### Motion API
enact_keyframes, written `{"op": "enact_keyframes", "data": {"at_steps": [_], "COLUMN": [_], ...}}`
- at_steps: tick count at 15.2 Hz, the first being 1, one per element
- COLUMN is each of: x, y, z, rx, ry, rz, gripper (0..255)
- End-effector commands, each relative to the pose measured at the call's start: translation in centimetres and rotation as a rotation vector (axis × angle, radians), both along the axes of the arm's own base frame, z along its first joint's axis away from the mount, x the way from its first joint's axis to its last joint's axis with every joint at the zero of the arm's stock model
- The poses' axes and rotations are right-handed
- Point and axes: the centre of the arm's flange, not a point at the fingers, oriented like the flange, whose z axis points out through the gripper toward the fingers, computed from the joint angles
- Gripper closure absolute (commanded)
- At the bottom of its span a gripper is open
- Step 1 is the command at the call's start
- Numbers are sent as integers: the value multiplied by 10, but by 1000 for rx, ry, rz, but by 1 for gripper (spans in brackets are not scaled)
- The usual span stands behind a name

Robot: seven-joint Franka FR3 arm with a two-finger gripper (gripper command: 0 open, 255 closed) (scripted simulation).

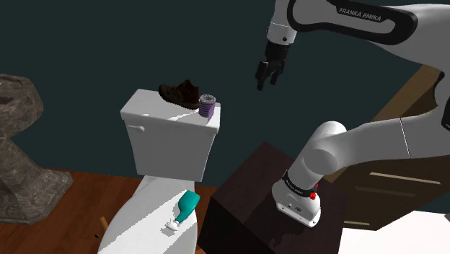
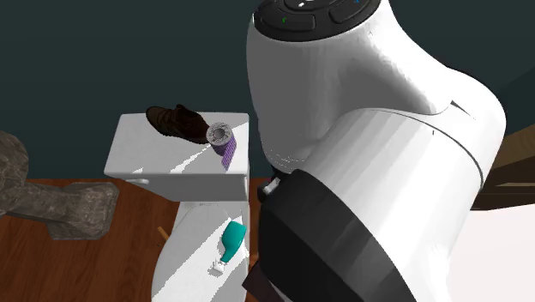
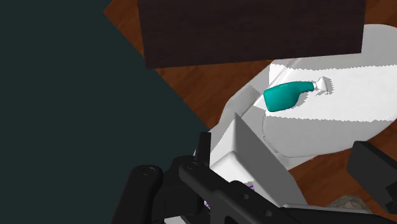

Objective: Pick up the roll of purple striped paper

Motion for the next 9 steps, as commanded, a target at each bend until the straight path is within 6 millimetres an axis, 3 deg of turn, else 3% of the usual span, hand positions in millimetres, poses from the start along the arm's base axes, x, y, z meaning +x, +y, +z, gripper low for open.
{"op": "enact_keyframes", "data": {"at_steps": [1,9], "x": [0,76], "y": [0,-16], "z": [0,-68], "rx": [0,1], "ry": [0,-21], "rz": [0,14], "gripper": [0,0]}}
